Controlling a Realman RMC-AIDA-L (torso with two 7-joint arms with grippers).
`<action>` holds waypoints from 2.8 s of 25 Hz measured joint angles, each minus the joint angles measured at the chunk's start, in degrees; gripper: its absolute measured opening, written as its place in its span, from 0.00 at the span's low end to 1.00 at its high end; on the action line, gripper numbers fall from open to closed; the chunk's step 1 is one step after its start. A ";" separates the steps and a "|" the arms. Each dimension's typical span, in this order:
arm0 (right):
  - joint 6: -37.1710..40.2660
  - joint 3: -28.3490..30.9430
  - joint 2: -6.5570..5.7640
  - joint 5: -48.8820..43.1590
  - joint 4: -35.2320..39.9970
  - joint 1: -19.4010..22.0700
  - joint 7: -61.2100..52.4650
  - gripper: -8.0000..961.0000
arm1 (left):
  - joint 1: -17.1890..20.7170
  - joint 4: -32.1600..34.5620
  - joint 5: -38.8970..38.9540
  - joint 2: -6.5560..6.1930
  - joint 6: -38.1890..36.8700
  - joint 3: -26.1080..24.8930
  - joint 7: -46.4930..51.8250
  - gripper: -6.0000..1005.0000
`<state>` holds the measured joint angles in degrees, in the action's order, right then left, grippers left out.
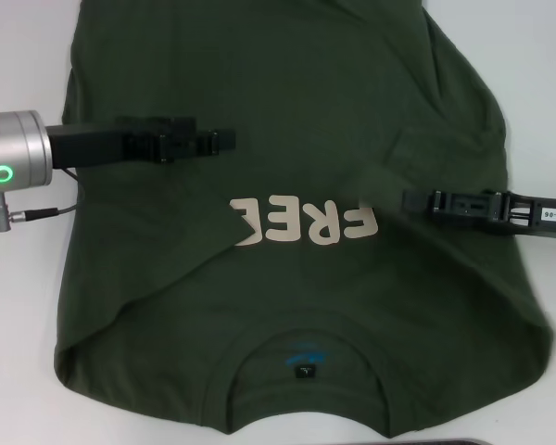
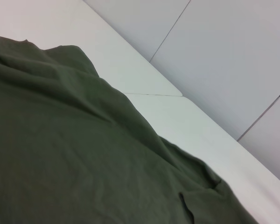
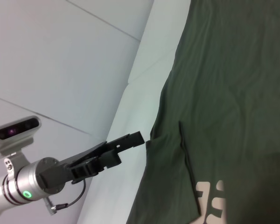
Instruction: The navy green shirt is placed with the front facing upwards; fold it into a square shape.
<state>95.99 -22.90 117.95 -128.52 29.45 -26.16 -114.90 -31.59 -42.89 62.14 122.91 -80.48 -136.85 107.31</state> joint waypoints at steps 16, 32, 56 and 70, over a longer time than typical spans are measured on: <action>3.14 2.70 -2.17 6.62 0.76 5.55 2.60 0.84 | -0.45 0.22 0.00 0.13 0.09 0.00 0.00 0.86; 9.96 14.02 -3.81 13.09 0.77 10.83 19.71 0.84 | -0.48 0.07 0.56 0.86 -0.25 0.24 -0.83 0.85; 10.49 20.92 -6.34 13.17 2.61 9.15 26.64 0.84 | 0.25 2.57 8.86 -0.44 -5.19 0.80 0.68 0.84; 8.83 20.75 -6.45 12.84 2.65 6.14 26.49 0.84 | 7.88 2.16 5.82 -10.10 -11.36 0.21 8.79 0.80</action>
<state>104.82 -2.15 111.50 -115.67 32.09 -20.02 -88.41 -23.71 -40.73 67.96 112.81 -91.84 -136.63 116.10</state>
